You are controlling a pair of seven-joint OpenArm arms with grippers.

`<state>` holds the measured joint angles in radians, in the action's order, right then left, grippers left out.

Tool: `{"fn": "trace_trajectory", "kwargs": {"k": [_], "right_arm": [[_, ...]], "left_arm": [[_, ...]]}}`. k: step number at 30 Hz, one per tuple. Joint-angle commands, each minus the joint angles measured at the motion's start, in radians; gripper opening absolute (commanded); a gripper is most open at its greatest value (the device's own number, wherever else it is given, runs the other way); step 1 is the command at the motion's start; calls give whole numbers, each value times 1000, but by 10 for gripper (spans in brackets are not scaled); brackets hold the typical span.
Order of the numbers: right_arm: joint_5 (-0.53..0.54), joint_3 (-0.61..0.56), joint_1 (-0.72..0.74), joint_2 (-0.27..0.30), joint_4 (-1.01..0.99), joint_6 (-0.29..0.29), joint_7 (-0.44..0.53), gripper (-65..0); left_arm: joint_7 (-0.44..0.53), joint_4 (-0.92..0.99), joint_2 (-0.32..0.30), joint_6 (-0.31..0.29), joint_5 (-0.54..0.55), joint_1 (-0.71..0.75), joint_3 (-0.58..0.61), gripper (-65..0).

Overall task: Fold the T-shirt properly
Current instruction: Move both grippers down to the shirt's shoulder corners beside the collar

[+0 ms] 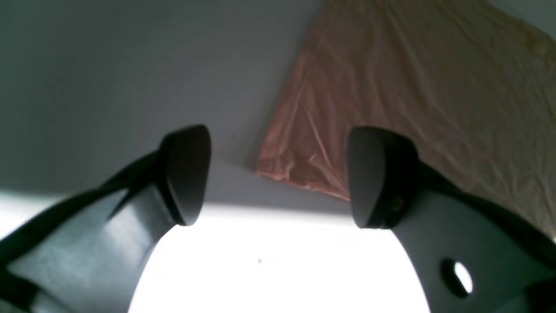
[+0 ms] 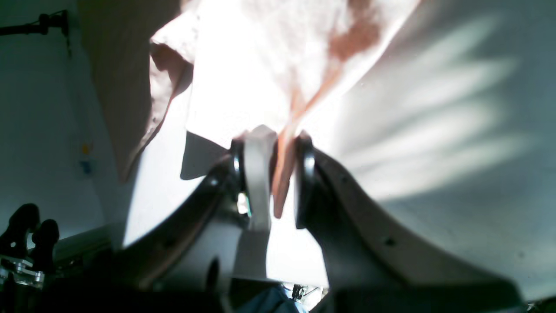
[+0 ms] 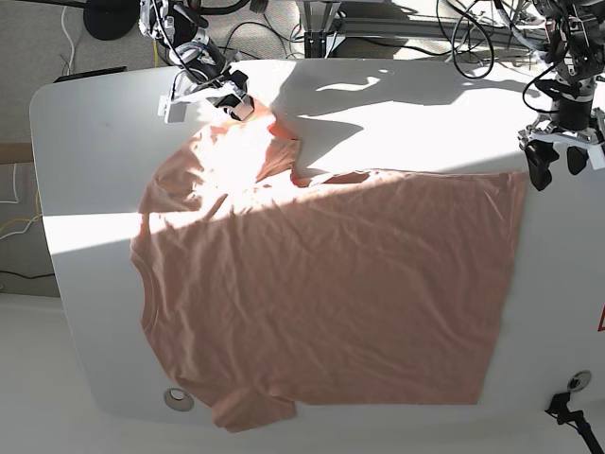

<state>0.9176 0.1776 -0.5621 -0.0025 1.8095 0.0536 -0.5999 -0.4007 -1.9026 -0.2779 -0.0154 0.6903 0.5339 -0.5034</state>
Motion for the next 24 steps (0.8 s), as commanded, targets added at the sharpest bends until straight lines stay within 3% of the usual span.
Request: {"fn": "trace_trajectory", "kwargs": {"k": [1, 6, 9, 13, 24], "right_arm": [[13, 1, 0, 3, 14, 16, 7, -650], [13, 1, 0, 3, 14, 16, 7, -650], [13, 1, 0, 5, 14, 16, -24, -650], [13, 1, 0, 5, 14, 16, -35, -650], [13, 1, 1, 5, 14, 16, -35, -650]], "left_arm": [[23, -16, -14, -2, 4, 4, -8, -188], [19, 61, -19, -2, 6, -39, -8, -186], [-59, 140, -53, -13, 12, -91, -2, -184], [-125, 229, -53, -154, 6, -182, -5, -158], [-125, 484, -56, -165, 4, -312, 94, -154]]}}
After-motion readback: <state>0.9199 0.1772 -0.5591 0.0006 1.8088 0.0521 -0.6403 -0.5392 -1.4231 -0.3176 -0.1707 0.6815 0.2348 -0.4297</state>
